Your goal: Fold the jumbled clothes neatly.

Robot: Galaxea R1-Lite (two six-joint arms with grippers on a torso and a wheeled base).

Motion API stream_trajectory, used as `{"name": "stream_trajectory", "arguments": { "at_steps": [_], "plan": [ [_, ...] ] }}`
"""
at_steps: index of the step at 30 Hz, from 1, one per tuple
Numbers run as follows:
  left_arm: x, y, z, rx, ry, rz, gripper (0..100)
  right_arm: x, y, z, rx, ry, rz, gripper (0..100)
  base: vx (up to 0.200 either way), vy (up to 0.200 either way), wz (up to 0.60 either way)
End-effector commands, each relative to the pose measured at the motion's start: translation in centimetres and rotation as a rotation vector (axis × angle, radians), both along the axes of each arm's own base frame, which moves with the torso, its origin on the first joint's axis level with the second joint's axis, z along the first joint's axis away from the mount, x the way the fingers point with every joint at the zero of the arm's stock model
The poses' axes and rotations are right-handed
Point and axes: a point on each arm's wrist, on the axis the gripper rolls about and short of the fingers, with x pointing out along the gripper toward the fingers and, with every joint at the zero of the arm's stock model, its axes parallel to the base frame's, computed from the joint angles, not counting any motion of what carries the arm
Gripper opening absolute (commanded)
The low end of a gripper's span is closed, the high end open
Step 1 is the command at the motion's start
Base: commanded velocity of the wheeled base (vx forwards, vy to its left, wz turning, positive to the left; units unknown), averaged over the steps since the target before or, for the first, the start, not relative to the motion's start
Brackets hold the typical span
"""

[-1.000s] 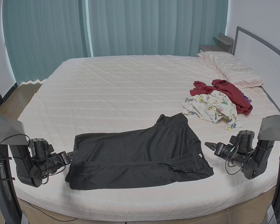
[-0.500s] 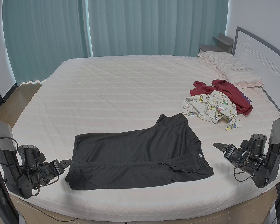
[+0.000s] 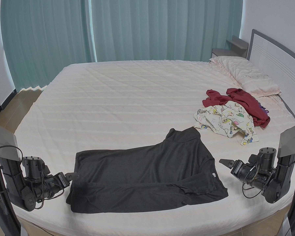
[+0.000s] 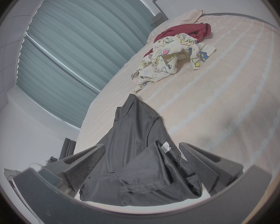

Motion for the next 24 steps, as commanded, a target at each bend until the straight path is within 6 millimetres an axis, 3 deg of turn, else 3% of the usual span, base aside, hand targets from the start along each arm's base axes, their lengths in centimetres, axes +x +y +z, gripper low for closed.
{"name": "stream_trajectory", "arguments": {
  "at_steps": [1, 24],
  "plan": [
    [-0.01, -0.01, -0.47, -0.004, 0.02, -0.001, 100, 0.01, 0.07, -0.26, 0.0, 0.004, 0.003, 100, 0.0, 0.0, 0.0],
    [0.16, 0.04, -1.32, 0.008, 0.013, 0.012, 100, 0.1, 0.13, -0.68, 0.007, 0.019, 0.003, 100, 0.0, 0.0, 0.0]
  ]
}}
